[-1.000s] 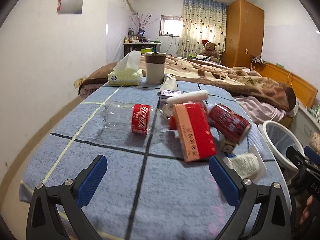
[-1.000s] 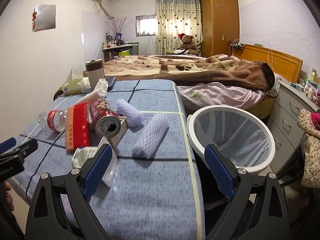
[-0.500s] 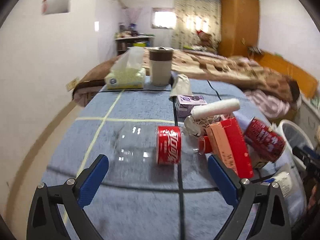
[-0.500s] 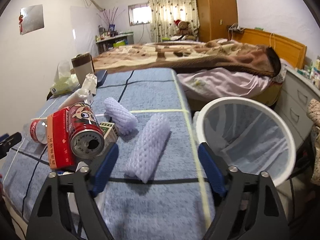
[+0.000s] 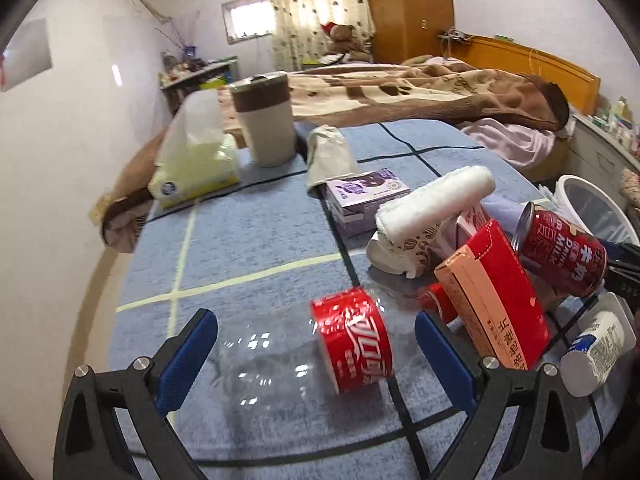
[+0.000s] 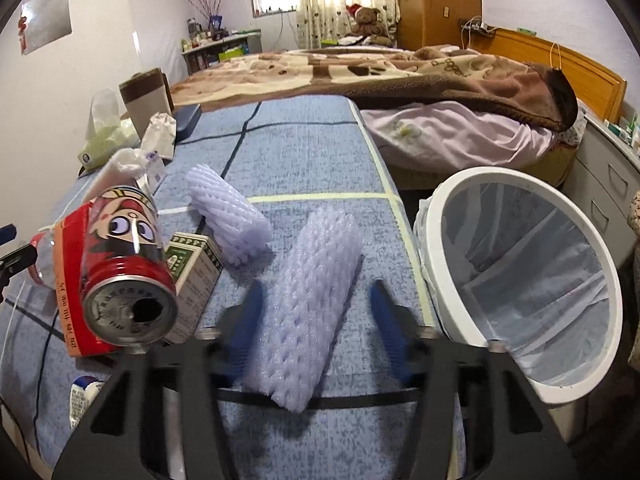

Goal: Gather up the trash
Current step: 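Grasp the clear Coca-Cola bottle with left tool while right tool grasps purple foam net, then carry bottle and foam net over the white wastebasket and open both tools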

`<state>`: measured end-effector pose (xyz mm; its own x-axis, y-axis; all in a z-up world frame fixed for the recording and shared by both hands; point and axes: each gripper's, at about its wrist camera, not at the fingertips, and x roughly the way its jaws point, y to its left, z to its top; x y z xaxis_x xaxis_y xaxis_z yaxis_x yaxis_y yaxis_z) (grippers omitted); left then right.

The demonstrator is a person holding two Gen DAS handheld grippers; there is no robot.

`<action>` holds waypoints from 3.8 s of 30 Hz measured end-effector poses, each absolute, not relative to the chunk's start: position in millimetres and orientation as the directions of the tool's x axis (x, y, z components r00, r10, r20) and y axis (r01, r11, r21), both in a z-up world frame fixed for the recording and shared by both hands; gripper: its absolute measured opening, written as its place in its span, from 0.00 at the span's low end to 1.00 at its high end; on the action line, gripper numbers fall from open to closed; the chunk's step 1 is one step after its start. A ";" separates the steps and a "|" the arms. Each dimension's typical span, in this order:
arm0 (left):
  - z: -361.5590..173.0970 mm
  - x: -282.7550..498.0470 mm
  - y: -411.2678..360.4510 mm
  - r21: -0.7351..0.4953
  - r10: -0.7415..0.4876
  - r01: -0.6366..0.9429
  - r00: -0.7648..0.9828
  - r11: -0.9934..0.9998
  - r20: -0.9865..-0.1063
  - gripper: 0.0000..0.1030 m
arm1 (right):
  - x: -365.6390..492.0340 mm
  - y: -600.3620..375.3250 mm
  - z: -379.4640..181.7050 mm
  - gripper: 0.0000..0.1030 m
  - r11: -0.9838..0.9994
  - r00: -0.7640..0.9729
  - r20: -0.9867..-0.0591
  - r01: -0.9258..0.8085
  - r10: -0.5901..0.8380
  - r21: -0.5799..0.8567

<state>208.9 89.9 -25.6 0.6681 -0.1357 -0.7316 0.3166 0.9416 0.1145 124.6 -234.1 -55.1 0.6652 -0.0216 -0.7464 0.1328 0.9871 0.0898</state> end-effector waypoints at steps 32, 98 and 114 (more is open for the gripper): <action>-60.1 196.1 73.8 -0.113 -0.264 0.333 0.452 0.936 -0.852 0.61 | 132.6 -234.2 -60.0 0.45 0.992 0.638 -0.769 0.065 0.042 0.107; -2.8 158.4 -273.2 -0.244 -0.581 0.637 0.393 0.731 -0.713 0.60 | 89.6 -412.6 -47.4 0.28 0.959 0.678 -0.733 0.237 -0.049 0.155; -18.9 171.5 -322.4 -0.245 -0.591 0.660 0.369 0.710 -0.717 0.61 | 90.2 -440.2 -60.5 0.37 0.948 0.646 -0.756 0.294 -0.107 0.117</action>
<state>171.5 -322.4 -18.9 0.3693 -0.5910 -0.7172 0.6599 0.7102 -0.2453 90.2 -440.2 -60.5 0.6460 -0.1070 -0.7558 0.2943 0.9485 0.1173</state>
